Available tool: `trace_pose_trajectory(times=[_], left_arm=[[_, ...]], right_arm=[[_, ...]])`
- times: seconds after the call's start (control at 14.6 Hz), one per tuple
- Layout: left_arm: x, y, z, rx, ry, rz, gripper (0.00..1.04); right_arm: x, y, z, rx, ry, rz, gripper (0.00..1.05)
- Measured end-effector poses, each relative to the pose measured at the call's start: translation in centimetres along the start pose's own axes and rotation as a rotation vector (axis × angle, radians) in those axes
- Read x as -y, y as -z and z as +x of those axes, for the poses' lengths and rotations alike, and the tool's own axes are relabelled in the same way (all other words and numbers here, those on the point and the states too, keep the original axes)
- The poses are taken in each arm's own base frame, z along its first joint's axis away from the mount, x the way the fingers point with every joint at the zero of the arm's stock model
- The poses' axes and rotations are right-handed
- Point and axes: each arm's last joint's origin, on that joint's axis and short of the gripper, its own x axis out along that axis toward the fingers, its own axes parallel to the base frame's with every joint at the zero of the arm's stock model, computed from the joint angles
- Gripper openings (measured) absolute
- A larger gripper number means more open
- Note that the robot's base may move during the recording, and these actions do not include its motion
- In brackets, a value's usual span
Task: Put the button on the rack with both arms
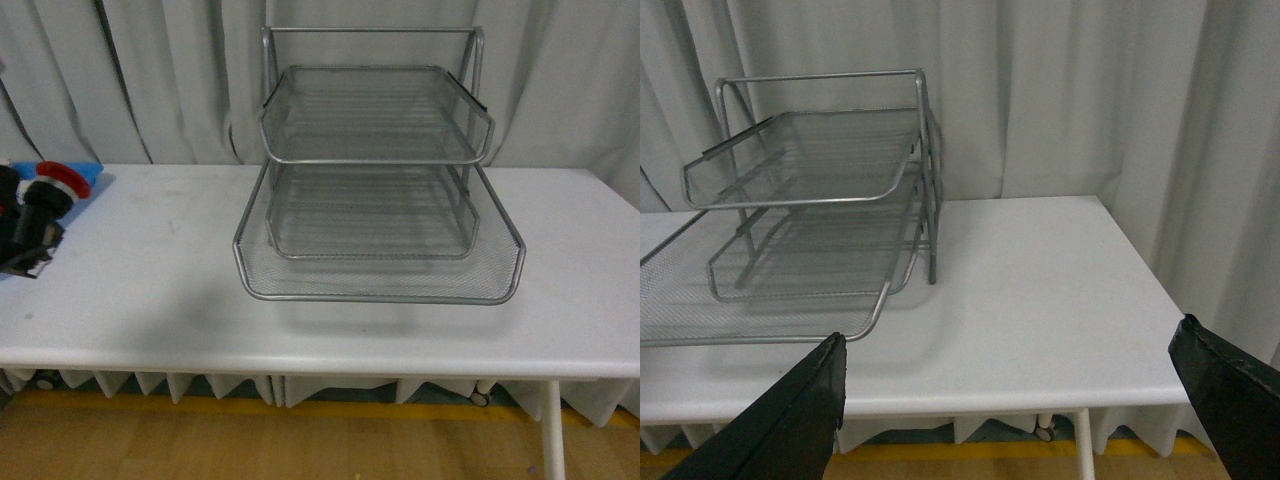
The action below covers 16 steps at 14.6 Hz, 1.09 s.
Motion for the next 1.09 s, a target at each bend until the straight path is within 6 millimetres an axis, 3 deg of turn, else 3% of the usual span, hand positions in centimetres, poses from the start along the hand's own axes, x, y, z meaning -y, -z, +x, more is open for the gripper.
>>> trace_pose_trajectory(times=[0.14,0.21,0.41,0.62,0.82,1.09], left_arm=[[1.8,-1.7,-0.1,0.034,0.039,0.031,0.36],[3.2,-4.0,0.3,0.082,0.06,0.048,0.36],[11.3,-7.9,3.4,0.09,0.226,0.173,0.36],[16.7,-10.0,5.5,0.076,0.313,0.24,0.36],[20.1,-10.5,8.0,0.015,0.359,0.286,0.36],[21.9,-10.7,12.0,-0.077,0.332,0.347,0.36]], right_arm=[[0.0,0.0,0.0,0.0,-0.001,0.0,0.98],[0.0,0.0,0.0,0.002,-0.002,0.0,0.98],[0.0,0.0,0.0,0.002,-0.003,0.0,0.98],[0.0,0.0,0.0,0.002,-0.003,0.0,0.98],[0.0,0.0,0.0,0.002,-0.003,0.0,0.98],[0.0,0.0,0.0,0.002,-0.003,0.0,0.98]])
